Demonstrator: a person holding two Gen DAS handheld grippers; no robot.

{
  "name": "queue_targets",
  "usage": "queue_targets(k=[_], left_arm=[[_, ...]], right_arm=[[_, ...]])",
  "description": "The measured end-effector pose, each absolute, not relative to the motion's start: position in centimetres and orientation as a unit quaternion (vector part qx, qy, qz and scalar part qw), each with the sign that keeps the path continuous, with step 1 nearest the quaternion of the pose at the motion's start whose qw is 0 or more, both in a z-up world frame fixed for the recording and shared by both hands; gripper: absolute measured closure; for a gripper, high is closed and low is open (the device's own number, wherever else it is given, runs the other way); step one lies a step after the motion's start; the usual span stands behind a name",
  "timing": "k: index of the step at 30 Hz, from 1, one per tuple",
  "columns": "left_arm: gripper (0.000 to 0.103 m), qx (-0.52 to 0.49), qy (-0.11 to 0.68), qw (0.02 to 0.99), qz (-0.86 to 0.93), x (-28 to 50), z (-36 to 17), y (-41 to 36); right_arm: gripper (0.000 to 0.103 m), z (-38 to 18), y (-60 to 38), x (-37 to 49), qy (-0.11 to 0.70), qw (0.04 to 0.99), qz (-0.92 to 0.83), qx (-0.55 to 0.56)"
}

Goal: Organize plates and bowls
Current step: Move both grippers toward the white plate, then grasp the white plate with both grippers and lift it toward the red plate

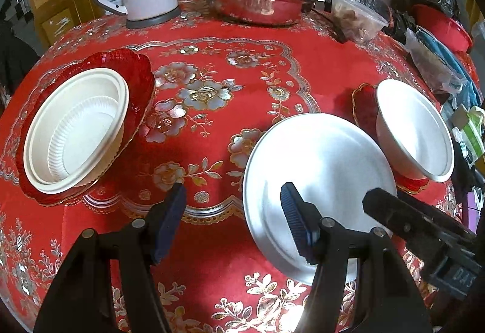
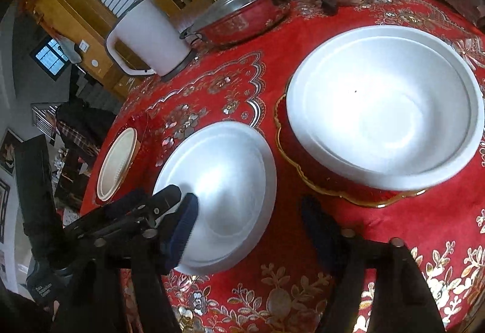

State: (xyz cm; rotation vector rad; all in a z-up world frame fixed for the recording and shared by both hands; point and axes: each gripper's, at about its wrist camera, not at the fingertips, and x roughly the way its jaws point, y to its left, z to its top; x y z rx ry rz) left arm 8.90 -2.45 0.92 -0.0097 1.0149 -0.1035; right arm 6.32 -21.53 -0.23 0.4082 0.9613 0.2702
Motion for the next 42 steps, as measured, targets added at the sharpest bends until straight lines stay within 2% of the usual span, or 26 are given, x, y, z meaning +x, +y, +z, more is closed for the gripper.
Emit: queue_targets(k=[11,13,14,15,16,17,19,22,42], left_arm=[[0.040,-0.008,0.490,0.870,-0.050,9.4,0.6,-2.6],[0.040,-0.008,0.489,0.871,-0.052,9.5,0.5,-2.7],[0.042,-0.007,0.489,0.871,-0.052,9.4,0.5,-2.8],[0.047,-0.006,0.489,0.870,-0.053,9.4,0.4,-2.8],[0.065,-0.002,0.492,0.869,-0.054,9.5,0.2,-2.9],[0.077,0.004,0.499,0.865,-0.058,9.6,0.0,-3.1],[0.082,0.004,0.505,0.860,-0.063,9.6,-0.3,-3.3],[0.085,0.018,0.498,0.865,-0.062,9.1,-0.3,-3.7],[0.085,0.015,0.450,0.892,-0.035,7.6,3.9,-0.3]], right_arm=[[0.047,-0.8,-21.5,6.7,0.458,0.855,0.135,0.205],[0.059,-1.0,-21.6,6.7,0.459,0.853,0.135,0.206],[0.062,-1.0,-21.6,6.7,0.459,0.853,0.136,0.206],[0.068,-1.0,-21.5,6.7,0.460,0.854,0.136,0.201],[0.078,-1.0,-21.4,6.6,0.459,0.855,0.137,0.198],[0.081,-1.0,-21.3,6.5,0.460,0.855,0.138,0.195],[0.086,-0.9,-21.0,6.4,0.460,0.856,0.142,0.189],[0.086,-0.6,-20.6,6.1,0.456,0.861,0.141,0.174],[0.085,3.4,-16.9,5.9,0.429,0.877,0.164,0.137]])
